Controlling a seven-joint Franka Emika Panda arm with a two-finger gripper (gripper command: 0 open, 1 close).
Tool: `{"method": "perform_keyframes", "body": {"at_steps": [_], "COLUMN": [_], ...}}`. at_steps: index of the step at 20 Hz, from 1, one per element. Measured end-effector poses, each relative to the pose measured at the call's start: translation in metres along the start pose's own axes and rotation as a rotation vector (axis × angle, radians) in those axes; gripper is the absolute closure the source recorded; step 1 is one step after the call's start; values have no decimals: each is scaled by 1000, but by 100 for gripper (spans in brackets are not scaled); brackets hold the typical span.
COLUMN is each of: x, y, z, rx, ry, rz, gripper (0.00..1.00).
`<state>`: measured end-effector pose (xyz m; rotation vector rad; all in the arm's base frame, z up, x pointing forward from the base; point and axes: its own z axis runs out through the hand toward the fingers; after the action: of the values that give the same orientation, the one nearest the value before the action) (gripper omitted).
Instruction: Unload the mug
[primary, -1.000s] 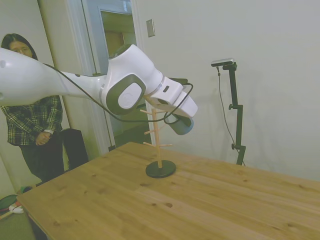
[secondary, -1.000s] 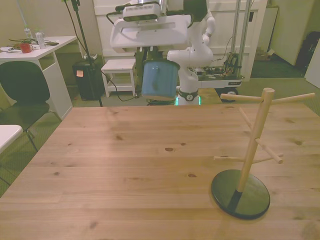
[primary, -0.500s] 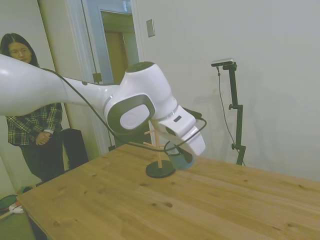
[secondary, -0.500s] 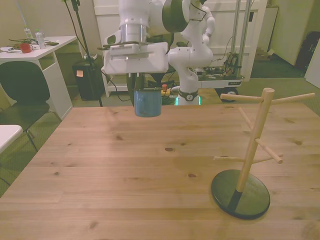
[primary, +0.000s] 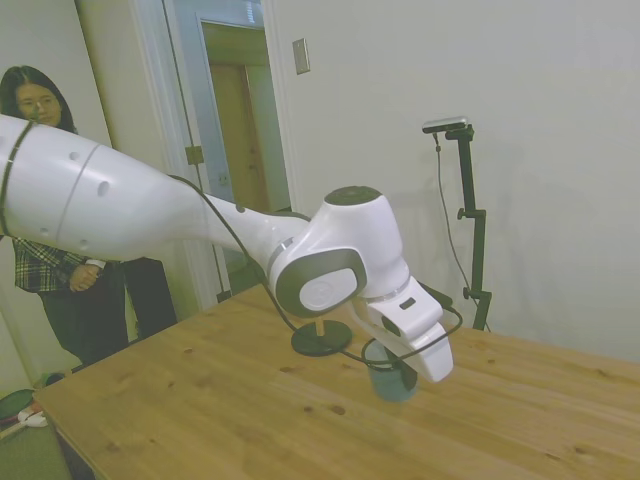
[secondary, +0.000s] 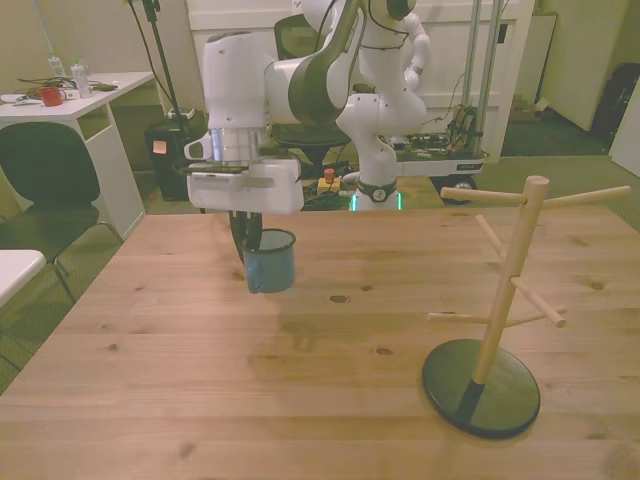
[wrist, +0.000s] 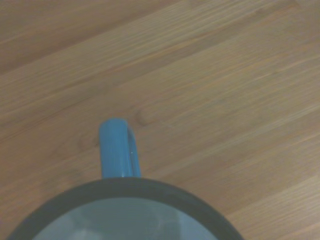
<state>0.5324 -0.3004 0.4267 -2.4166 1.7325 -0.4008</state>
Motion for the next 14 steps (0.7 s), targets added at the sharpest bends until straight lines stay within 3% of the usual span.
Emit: {"method": "perform_keyframes", "body": {"at_steps": [7,14], "x": [26,23], "y": [7,-1], "z": [31,36], "rx": [-48,-81], "ry": [-12,-37], "rz": [32,3], "gripper": [100,100]}}
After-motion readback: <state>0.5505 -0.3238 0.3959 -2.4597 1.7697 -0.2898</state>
